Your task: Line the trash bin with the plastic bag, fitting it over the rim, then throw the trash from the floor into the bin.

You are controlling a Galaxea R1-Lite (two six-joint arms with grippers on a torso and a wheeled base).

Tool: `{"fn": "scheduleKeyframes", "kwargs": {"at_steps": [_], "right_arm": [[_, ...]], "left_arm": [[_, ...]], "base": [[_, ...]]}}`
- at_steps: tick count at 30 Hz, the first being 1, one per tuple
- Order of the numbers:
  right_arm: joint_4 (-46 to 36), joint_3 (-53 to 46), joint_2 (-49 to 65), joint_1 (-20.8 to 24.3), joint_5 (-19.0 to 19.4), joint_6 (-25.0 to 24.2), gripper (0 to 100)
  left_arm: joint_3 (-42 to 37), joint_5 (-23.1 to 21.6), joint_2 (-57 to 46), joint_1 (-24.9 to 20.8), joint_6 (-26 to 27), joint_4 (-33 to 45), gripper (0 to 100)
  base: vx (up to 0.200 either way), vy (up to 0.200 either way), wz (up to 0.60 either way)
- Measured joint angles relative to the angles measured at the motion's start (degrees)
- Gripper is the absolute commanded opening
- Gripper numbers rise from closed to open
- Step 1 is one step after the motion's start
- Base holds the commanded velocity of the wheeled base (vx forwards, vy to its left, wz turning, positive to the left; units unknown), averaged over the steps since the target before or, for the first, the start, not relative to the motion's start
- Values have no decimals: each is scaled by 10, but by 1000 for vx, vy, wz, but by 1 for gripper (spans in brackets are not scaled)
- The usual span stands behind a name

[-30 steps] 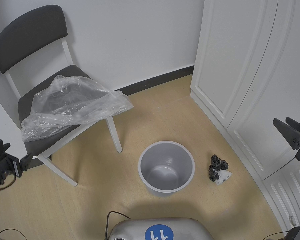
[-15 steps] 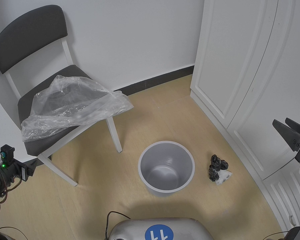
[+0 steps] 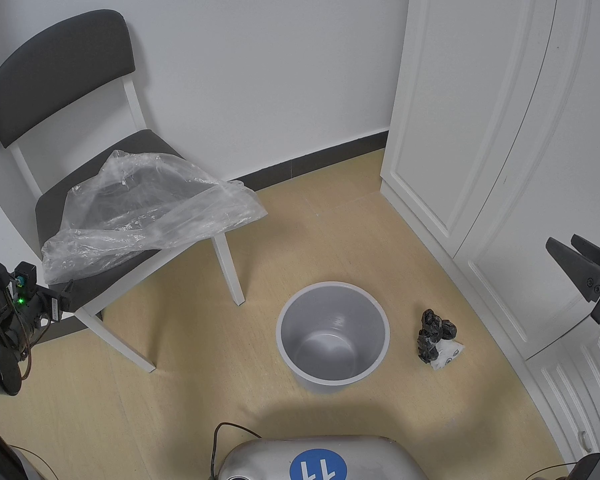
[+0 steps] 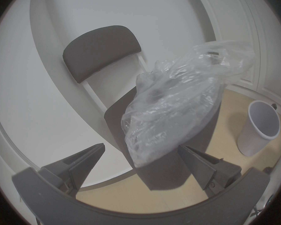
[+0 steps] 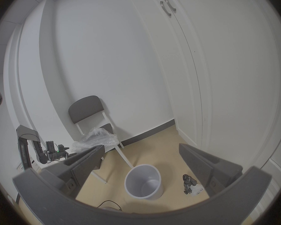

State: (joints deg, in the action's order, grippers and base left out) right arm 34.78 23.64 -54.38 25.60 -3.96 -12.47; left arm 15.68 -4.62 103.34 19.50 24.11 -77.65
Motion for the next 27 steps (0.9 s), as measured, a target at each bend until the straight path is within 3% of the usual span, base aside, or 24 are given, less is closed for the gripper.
{"fn": "scheduleKeyframes", "kwargs": {"at_steps": [13, 27], "right_arm": [[2, 0, 0, 0, 0, 0, 100], [1, -1, 2, 0, 1, 0, 100]], "left_arm": [[90, 4, 16, 9, -76, 18, 100], [133, -33, -36, 22, -95, 205, 100]], "base": [[0, 0, 0], [0, 0, 0]]}}
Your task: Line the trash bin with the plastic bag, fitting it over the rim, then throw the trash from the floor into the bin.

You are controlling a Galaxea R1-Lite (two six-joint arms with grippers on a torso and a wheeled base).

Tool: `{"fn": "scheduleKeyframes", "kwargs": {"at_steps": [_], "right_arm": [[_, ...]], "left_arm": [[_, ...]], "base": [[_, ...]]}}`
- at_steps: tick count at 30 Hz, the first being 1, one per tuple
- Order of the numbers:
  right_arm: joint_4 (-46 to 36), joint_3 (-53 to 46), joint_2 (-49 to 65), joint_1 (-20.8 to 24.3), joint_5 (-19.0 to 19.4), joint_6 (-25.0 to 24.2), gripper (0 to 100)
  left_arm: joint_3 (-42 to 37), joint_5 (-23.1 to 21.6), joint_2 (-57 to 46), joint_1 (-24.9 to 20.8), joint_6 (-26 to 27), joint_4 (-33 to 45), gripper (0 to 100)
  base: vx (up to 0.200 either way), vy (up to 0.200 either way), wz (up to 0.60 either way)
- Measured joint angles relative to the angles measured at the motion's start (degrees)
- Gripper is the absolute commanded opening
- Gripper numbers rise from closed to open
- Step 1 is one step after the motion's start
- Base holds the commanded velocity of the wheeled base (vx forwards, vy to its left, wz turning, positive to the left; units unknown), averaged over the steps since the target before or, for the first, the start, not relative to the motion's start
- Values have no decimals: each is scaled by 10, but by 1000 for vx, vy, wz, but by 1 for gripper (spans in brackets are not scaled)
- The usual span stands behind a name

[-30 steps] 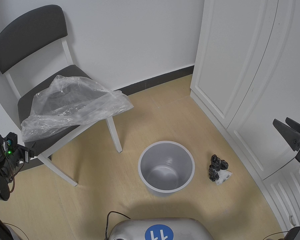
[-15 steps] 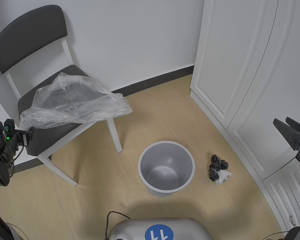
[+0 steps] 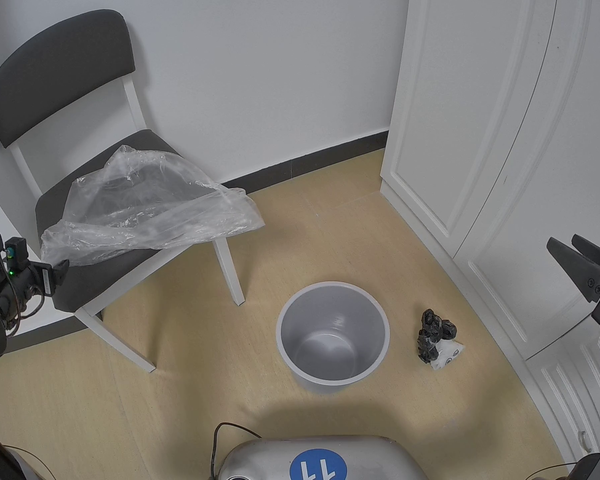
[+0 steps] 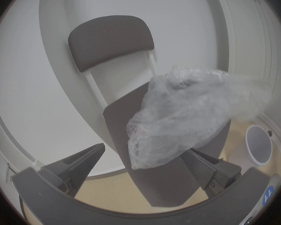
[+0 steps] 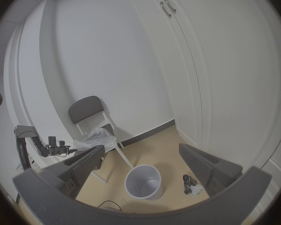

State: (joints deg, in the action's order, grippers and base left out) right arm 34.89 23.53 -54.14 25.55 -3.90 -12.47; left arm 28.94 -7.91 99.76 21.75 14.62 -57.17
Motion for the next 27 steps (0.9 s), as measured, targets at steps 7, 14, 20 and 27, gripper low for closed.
{"fn": "scheduleKeyframes", "kwargs": {"at_steps": [7, 14, 20, 27], "right_arm": [[0, -1, 2, 0, 0, 0, 100], [0, -1, 5, 0, 0, 0, 100], [0, 0, 6, 0, 0, 0, 100], [-2, 0, 11, 0, 0, 5, 100]], "left_arm": [[49, -3, 1, 6, -21, 29, 100], [24, -4, 4, 6, -18, 1, 100], [-25, -4, 9, -3, -6, -96, 100], [-53, 9, 47, -17, 2, -210, 100]], "base": [[0, 0, 0], [0, 0, 0], [0, 0, 0], [0, 0, 0]]}}
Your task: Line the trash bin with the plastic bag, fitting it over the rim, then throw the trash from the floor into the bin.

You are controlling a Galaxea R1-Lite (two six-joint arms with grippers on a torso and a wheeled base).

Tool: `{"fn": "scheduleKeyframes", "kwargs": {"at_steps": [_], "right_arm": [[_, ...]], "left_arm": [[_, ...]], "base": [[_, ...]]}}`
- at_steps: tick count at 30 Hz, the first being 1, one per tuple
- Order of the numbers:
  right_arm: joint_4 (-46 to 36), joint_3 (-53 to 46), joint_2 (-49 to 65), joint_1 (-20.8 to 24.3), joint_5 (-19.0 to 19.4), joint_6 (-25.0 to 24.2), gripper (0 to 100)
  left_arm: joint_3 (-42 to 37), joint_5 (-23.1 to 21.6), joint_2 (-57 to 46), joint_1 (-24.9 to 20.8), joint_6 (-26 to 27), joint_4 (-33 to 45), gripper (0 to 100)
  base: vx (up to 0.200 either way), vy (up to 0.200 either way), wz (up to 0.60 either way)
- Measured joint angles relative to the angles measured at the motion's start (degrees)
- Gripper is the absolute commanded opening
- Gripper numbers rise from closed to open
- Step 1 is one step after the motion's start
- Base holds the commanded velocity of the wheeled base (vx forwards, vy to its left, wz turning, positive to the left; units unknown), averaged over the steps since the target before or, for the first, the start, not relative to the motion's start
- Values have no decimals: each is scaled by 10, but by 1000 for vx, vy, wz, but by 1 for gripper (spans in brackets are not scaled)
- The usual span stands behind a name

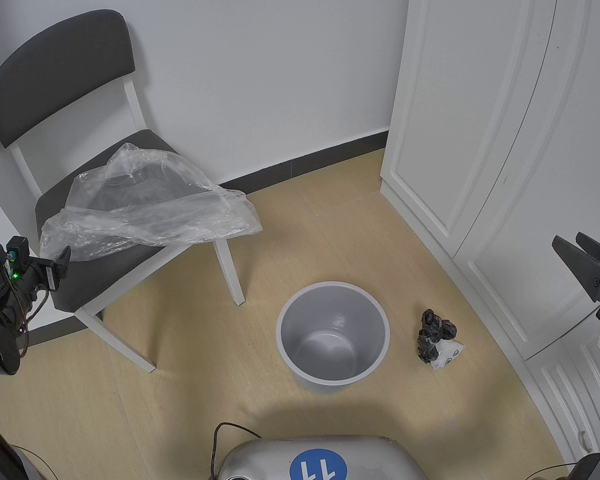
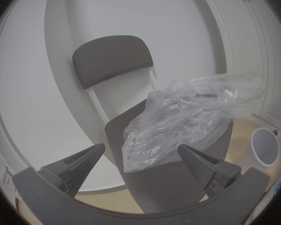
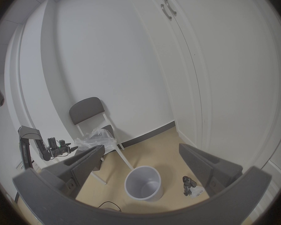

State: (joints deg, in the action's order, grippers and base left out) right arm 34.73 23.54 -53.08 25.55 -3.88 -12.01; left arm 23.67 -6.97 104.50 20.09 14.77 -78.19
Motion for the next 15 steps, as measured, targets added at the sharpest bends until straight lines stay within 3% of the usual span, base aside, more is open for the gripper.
{"fn": "scheduleKeyframes", "kwargs": {"at_steps": [15], "right_arm": [[-1, 0, 5, 0, 1, 3, 100]], "left_arm": [[18, 14, 48, -6, 2, -20, 100]], "base": [[0, 0, 0]]}}
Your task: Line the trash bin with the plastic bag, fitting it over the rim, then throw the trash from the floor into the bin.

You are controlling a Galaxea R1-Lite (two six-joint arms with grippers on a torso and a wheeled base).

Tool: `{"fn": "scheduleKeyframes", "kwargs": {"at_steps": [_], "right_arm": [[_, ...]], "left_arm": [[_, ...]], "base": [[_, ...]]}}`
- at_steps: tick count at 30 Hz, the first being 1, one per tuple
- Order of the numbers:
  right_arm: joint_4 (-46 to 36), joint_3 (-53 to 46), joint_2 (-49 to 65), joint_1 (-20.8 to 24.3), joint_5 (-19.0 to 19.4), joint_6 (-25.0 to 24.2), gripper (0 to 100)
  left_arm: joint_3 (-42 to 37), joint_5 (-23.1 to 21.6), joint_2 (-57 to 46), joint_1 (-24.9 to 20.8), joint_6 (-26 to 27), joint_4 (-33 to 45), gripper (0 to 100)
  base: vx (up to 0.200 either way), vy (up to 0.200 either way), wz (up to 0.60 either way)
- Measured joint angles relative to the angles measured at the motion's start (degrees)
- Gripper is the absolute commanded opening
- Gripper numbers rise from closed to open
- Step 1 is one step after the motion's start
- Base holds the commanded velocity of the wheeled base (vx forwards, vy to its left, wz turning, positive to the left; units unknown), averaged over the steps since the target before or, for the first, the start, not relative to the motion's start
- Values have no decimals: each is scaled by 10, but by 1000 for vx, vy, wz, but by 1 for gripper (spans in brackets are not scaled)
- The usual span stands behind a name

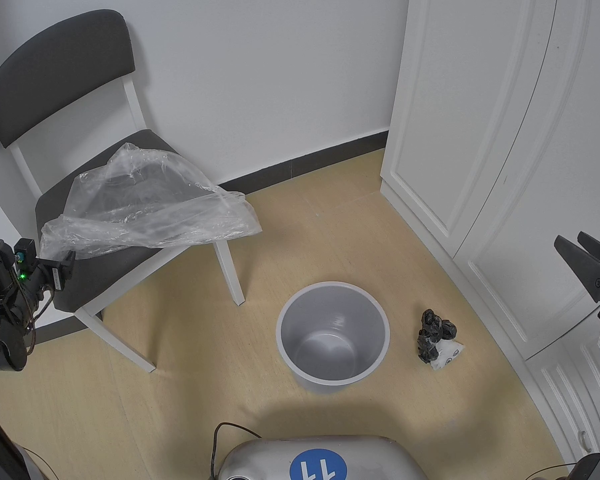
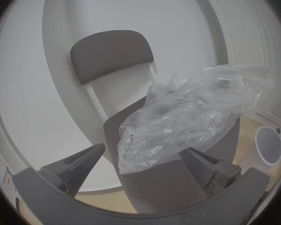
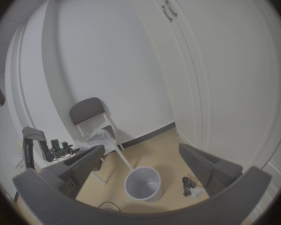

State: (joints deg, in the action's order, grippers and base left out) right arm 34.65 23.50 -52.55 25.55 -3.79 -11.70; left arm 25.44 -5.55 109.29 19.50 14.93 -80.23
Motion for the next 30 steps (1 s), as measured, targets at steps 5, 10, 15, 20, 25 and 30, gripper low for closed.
{"fn": "scheduleKeyframes", "kwargs": {"at_steps": [5, 10, 15, 20, 25, 30], "right_arm": [[2, 0, 0, 0, 0, 0, 100], [2, 1, 1, 0, 0, 0, 100], [2, 1, 2, 0, 0, 0, 100], [2, 1, 1, 0, 0, 1, 100], [1, 0, 0, 0, 0, 1, 100], [4, 1, -7, 0, 0, -1, 100]], "left_arm": [[30, 8, 4, 1, 0, 3, 100], [40, 8, 8, -2, 4, 2, 0], [43, 6, 10, -8, 4, 2, 0], [37, 2, 6, -12, 2, 1, 0], [18, -27, -12, -18, -1, 2, 0], [-16, -72, -54, -31, -13, 9, 0]], "base": [[0, 0, 0], [0, 0, 0], [0, 0, 0], [0, 0, 0], [0, 0, 0], [0, 0, 0]]}}
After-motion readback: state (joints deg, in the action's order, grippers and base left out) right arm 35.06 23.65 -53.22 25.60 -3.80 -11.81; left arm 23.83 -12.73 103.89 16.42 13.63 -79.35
